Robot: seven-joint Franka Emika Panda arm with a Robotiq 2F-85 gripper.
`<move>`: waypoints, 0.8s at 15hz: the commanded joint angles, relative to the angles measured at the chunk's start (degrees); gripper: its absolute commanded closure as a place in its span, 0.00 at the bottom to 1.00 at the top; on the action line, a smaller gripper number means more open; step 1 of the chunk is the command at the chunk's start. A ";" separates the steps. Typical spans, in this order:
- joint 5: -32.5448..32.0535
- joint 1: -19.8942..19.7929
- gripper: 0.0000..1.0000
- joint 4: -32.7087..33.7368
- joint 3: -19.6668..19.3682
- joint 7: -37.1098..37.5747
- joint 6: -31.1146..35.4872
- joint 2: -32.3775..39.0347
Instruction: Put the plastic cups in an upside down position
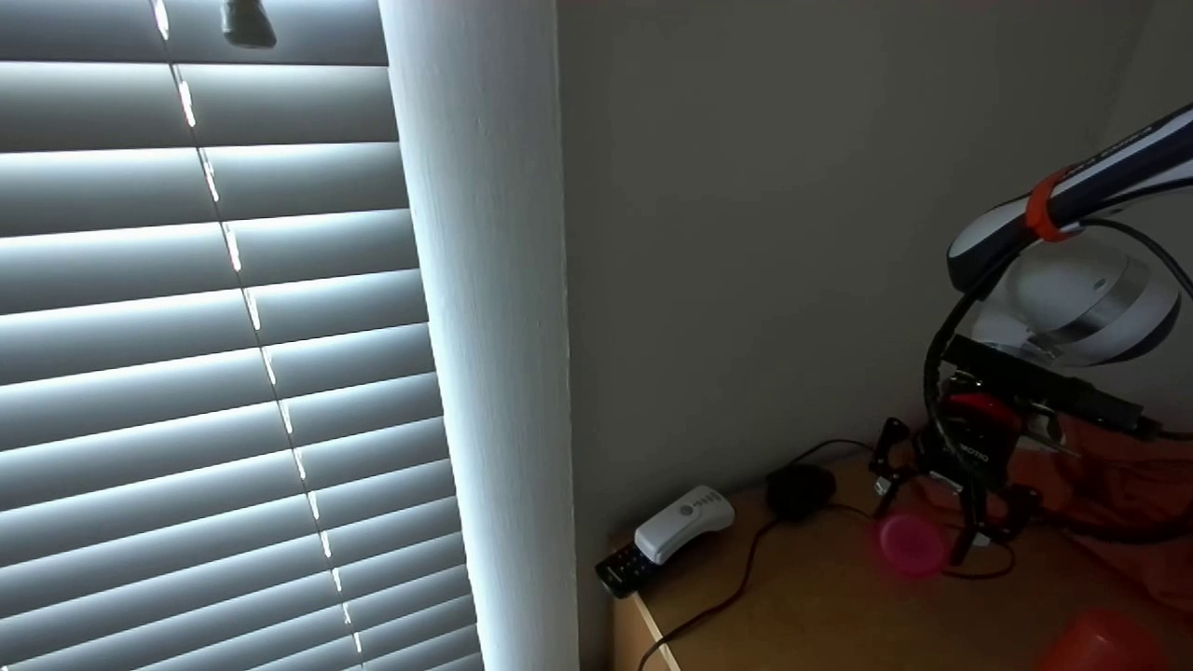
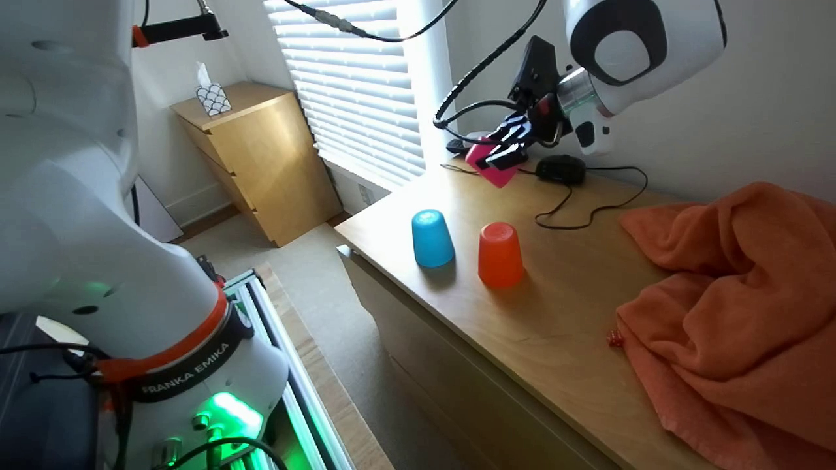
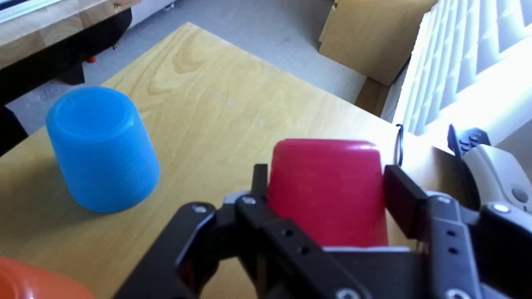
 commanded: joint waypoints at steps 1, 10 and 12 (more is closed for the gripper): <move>3.69 -1.91 0.56 4.03 -1.22 -0.16 -7.76 5.32; 4.30 -0.93 0.56 7.52 -3.81 1.14 -12.96 11.03; 4.27 -0.82 0.31 8.01 -3.87 1.13 -13.16 11.76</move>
